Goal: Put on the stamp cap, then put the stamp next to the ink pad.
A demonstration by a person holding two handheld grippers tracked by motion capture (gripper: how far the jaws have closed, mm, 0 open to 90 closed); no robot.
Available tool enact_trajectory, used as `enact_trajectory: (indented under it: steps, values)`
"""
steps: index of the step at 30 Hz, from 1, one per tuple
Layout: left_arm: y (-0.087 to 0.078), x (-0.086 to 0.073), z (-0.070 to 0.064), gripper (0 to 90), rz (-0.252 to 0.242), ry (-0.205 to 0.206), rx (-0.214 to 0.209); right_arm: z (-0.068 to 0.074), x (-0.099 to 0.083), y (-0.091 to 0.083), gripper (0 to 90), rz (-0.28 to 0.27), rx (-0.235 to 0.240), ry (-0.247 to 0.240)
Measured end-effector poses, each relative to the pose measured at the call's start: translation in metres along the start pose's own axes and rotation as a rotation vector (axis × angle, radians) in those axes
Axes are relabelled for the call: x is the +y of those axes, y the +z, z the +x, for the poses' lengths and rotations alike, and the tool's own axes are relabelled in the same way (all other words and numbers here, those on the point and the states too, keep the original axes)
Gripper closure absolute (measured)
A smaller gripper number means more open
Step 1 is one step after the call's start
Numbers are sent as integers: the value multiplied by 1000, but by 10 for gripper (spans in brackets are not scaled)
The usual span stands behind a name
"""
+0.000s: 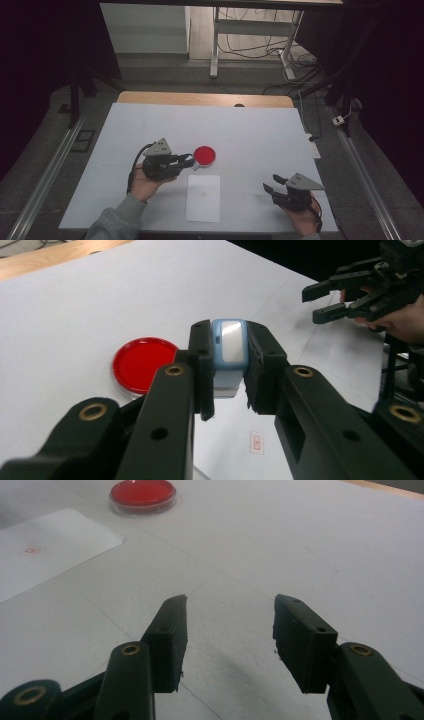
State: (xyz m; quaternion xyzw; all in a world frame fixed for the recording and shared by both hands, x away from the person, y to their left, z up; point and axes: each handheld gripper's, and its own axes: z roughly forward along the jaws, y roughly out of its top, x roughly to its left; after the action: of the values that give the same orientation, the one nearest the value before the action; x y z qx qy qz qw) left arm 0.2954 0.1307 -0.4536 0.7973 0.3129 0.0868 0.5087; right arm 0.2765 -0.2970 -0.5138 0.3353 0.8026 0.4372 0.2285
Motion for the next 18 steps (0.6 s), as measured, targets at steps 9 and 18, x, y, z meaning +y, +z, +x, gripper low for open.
enact_trajectory:
  steps: [9, 18]
  values:
    - [-3, -6, 13, 748, 12, -19, 63, -2, 2, 0, 472, -9, 3, 3]
    - [10, -12, 25, 745, 77, -16, 129, -2, 2, 4, 471, 8, -1, 2]
